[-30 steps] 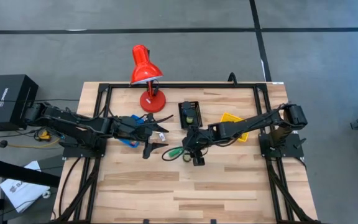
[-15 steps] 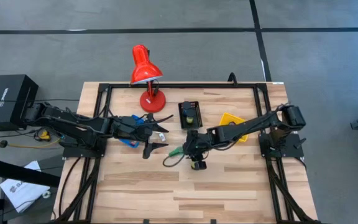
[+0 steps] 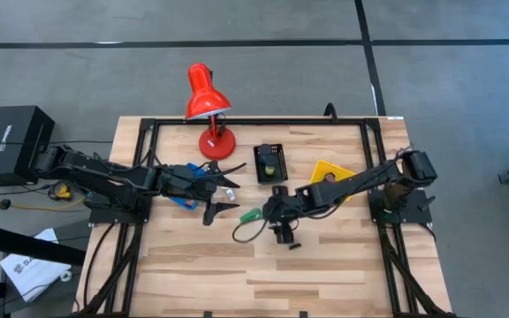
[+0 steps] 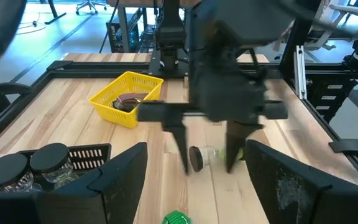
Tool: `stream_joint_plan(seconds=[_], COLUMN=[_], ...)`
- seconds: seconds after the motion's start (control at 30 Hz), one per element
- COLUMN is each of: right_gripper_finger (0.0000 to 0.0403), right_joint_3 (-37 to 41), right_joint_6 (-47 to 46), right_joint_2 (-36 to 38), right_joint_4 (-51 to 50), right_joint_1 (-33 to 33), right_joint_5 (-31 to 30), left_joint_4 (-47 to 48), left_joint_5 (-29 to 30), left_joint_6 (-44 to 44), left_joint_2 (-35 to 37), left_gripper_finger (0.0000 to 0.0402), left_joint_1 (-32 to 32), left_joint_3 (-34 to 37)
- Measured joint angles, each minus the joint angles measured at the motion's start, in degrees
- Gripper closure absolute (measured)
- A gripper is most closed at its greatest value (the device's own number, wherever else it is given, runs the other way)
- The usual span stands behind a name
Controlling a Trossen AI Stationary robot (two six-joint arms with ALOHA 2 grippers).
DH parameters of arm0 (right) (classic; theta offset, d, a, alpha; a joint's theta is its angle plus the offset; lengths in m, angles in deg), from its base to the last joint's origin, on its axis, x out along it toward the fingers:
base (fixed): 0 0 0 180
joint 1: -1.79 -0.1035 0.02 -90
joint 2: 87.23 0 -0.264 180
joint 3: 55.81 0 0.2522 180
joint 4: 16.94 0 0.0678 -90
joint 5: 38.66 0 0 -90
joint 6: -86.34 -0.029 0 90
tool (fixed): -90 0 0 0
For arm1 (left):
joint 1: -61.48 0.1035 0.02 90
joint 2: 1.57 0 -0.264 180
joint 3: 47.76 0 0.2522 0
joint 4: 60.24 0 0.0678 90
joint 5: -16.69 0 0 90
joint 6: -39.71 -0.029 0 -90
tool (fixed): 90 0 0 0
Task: Pick & Place Office items
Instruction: Put the yellow hourglass into the black basket
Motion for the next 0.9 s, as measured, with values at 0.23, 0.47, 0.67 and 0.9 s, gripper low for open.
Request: stream_joint_plan(seconds=[0.23,0.47,0.67,0.9], right_gripper_finger=[0.0144,0.0144,0.0144,0.0144], right_joint_3=[-6.2,-6.3,-6.3,-6.2], right_joint_6=[-24.7,-34.2,-44.5,-52.8], right_joint_2=[0.2,0.2,0.2,-0.5], right_joint_4=[-23.3,-27.6,-24.2,-24.2], right_joint_1=[0.9,0.4,-1.2,-4.1], right_joint_5=[1.9,3.0,3.0,2.5], left_joint_4=[0.0,-0.1,-0.1,-0.3], left_joint_5=[0.0,0.0,0.0,0.0], left_joint_6=[0.0,0.0,1.3,1.5], left_joint_2=[0.0,0.0,0.0,0.0], left_gripper_finger=[0.0137,0.0137,0.0137,0.0137], left_joint_1=[0.0,0.0,0.0,0.0], left_joint_3=[0.0,0.0,0.0,0.0])
